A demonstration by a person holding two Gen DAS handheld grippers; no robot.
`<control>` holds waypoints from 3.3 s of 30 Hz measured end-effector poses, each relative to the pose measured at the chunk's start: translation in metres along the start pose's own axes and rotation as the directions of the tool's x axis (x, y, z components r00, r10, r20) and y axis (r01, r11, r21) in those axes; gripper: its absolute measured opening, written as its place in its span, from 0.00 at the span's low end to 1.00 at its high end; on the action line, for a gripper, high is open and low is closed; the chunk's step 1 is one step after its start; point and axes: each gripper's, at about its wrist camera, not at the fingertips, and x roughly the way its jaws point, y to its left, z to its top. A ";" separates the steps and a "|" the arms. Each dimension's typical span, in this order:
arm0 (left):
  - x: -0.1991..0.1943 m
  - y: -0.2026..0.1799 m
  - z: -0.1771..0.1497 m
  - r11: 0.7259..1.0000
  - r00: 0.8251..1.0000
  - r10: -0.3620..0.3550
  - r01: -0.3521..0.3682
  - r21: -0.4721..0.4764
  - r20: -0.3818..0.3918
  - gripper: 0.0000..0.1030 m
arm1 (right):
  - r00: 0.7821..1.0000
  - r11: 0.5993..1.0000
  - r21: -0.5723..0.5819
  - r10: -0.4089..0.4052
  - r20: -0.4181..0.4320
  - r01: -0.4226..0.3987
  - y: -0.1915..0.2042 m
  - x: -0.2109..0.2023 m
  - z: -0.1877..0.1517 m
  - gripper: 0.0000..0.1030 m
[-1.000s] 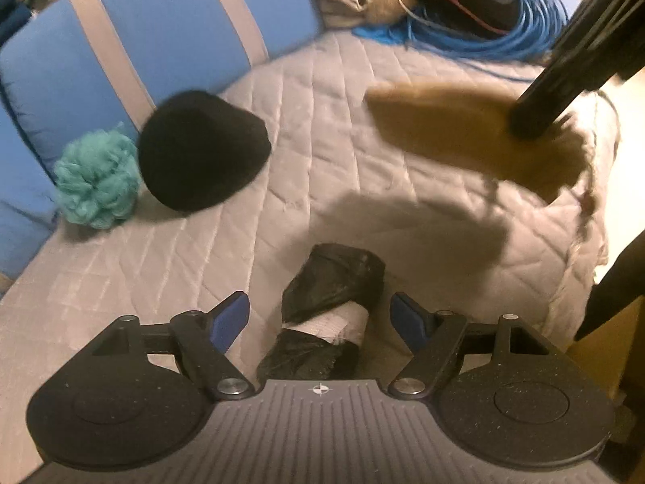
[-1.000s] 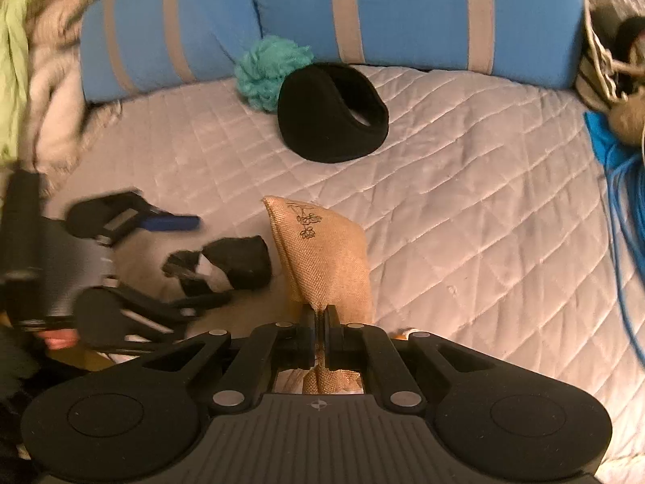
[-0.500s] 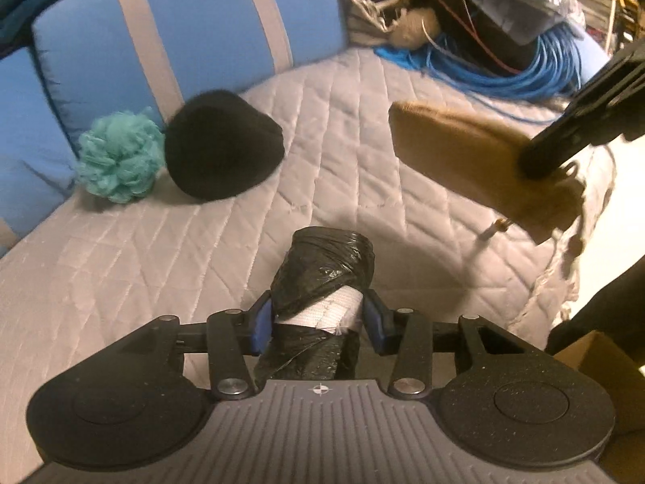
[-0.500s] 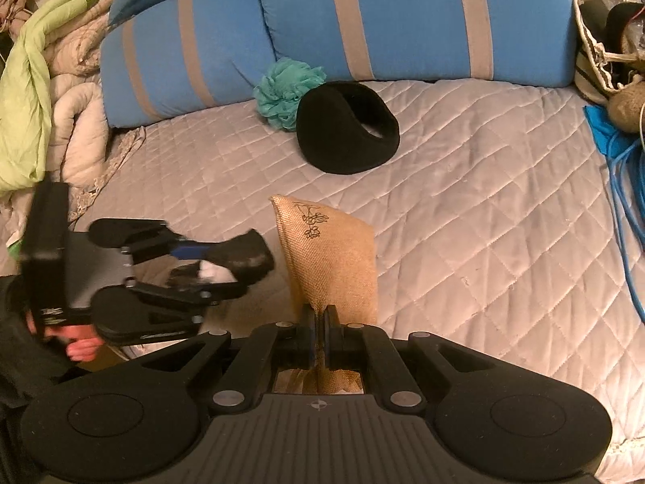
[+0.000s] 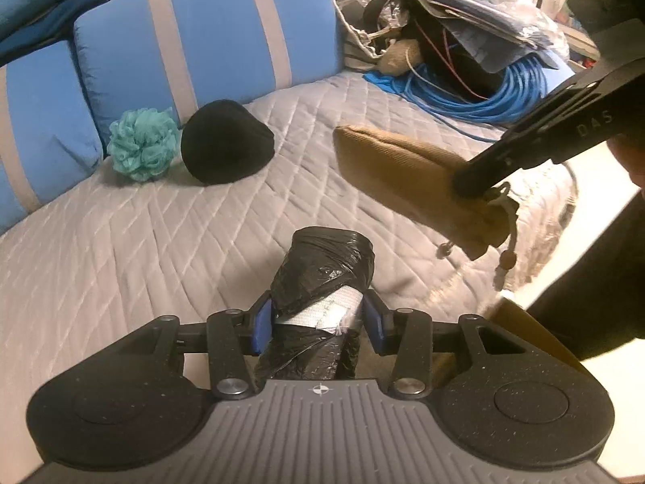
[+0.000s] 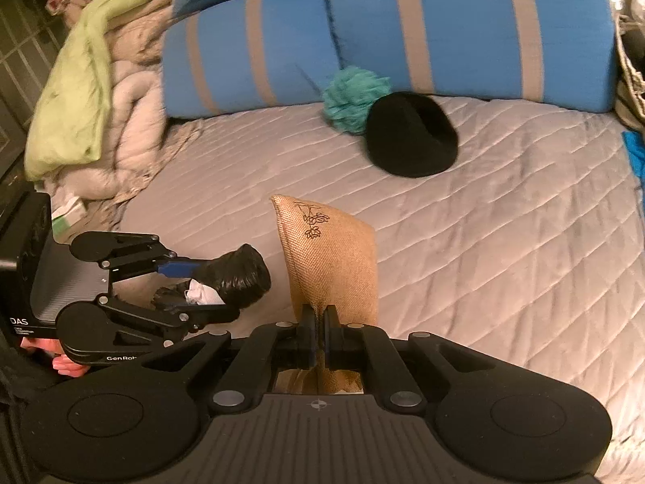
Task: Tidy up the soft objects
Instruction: 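Carry the pouch and black roll to the cardboard box and lower them inside, then open both grippers and release the pouch and roll into the box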
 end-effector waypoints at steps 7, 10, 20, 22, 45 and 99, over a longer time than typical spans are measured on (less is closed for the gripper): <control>-0.022 -0.015 -0.020 1.000 1.000 -0.018 0.018 -0.009 -0.015 0.43 | 0.999 0.999 -0.019 0.025 -0.039 -0.026 0.022 -0.009 -0.024 0.06; -0.026 -0.020 -0.028 1.000 0.999 -0.017 0.016 -0.013 -0.037 0.43 | 0.998 0.999 -0.022 0.029 -0.061 -0.030 0.032 -0.011 -0.033 0.06; -0.030 -0.026 -0.049 0.989 0.985 0.035 -0.058 -0.133 -0.168 0.43 | 0.991 0.998 0.043 -0.032 -0.132 0.038 0.055 -0.013 -0.072 0.06; -0.032 -0.025 -0.053 0.981 0.981 0.035 -0.070 -0.180 -0.190 0.43 | 0.987 0.996 0.059 -0.054 -0.152 0.064 0.060 -0.011 -0.081 0.06; -0.037 -0.012 -0.071 0.899 0.954 0.006 -0.137 -0.417 -0.300 0.61 | 0.958 0.962 0.159 -0.184 -0.222 0.221 0.083 -0.001 -0.117 0.74; -0.053 -0.008 -0.058 0.902 0.975 0.125 -0.189 -0.389 -0.184 0.70 | 0.936 0.935 0.130 -0.306 -0.174 0.329 0.080 -0.005 -0.111 1.00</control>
